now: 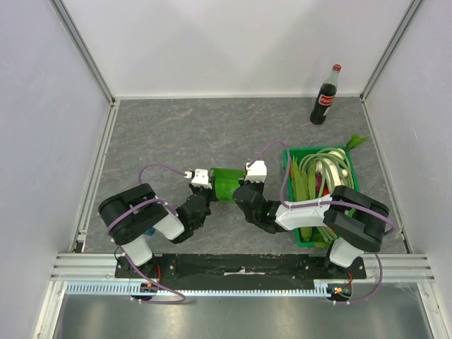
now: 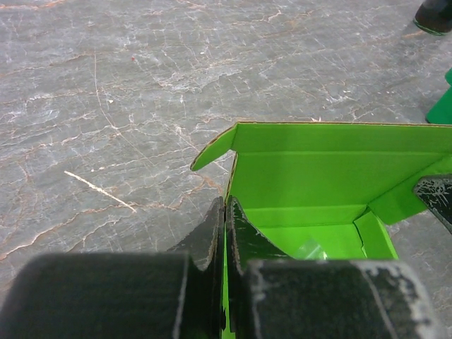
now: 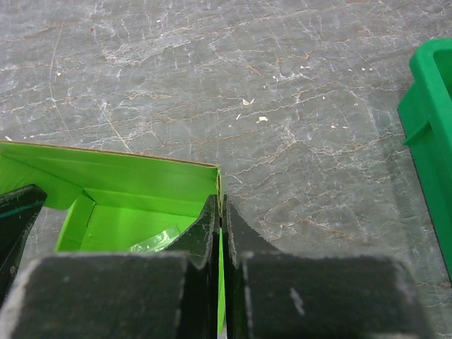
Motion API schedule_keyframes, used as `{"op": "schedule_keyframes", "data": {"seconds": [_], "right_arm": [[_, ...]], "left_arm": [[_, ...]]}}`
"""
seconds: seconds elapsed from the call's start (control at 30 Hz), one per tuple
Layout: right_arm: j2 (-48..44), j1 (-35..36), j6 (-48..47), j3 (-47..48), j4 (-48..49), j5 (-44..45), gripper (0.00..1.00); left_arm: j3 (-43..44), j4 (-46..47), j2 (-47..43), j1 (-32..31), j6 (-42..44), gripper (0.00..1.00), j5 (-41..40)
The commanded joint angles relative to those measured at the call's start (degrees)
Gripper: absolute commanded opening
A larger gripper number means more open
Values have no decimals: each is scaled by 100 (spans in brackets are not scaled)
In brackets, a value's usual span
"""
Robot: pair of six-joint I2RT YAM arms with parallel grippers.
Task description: Fold the paper box
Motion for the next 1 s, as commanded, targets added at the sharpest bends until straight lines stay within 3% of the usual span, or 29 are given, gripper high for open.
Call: {"op": "schedule_keyframes", "data": {"seconds": [0.0, 0.83, 0.97], "right_arm": [[73, 111, 333, -160, 702, 639, 0], [389, 691, 869, -187, 482, 1351, 0], [442, 691, 1491, 66, -278, 1422, 0]], "left_arm": [[-243, 1814, 200, -113, 69, 2, -165], [-533, 1999, 516, -596, -511, 2, -552], [-498, 1999, 595, -692, -519, 2, -639]]}}
